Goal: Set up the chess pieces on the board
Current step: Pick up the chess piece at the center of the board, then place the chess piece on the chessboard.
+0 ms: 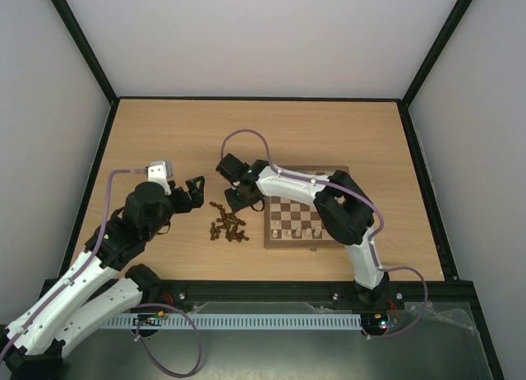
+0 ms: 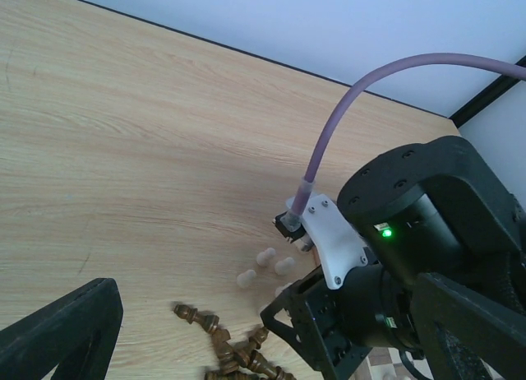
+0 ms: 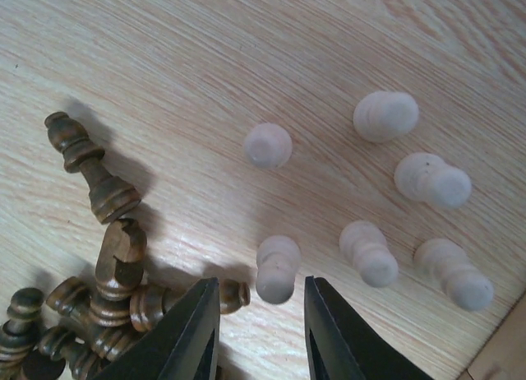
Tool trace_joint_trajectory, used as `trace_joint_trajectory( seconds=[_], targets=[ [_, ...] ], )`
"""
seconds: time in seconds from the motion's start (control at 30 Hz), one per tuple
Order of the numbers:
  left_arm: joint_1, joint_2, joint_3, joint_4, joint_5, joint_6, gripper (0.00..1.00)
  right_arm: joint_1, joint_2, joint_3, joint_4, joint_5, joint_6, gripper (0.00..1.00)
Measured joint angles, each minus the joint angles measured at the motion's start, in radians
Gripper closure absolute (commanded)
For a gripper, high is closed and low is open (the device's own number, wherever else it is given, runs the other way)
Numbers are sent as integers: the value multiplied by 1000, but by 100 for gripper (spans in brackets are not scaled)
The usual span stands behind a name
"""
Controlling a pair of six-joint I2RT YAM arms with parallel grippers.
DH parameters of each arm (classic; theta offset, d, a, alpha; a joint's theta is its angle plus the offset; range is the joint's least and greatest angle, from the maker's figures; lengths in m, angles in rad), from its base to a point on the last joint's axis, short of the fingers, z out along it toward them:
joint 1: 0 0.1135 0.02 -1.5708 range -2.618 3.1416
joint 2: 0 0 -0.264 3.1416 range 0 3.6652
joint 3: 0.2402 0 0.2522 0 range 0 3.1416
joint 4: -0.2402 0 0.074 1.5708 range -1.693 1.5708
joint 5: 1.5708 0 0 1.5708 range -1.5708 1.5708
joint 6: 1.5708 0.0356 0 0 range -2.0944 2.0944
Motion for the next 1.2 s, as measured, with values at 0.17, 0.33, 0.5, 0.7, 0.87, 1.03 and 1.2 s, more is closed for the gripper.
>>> trace_joint_trajectory(
  seconds=[0.17,0.33,0.5,0.7,0.87,1.03,1.2],
  targets=[
    [0,0,0,0,0,0,1,0,30,26,-5,10,-6,72],
    [0,0,0,0,0,0,1,0,63,60,-5,18,-13,85],
    [0,0,0,0,1,0,1,1,67,62,-6,21,-17,91],
    [0,0,0,0,2,0,1,1,62,61,-7,32,-17,92],
    [0,0,0,0,3,0,1,1,-18,37,-7,51,-17,92],
    [0,7,0,1,4,0,0,1,-230,-51,-13,77,-12,91],
    [0,19,0,3,11,0,0,2,-442,-192,-32,132,21,91]
  ],
)
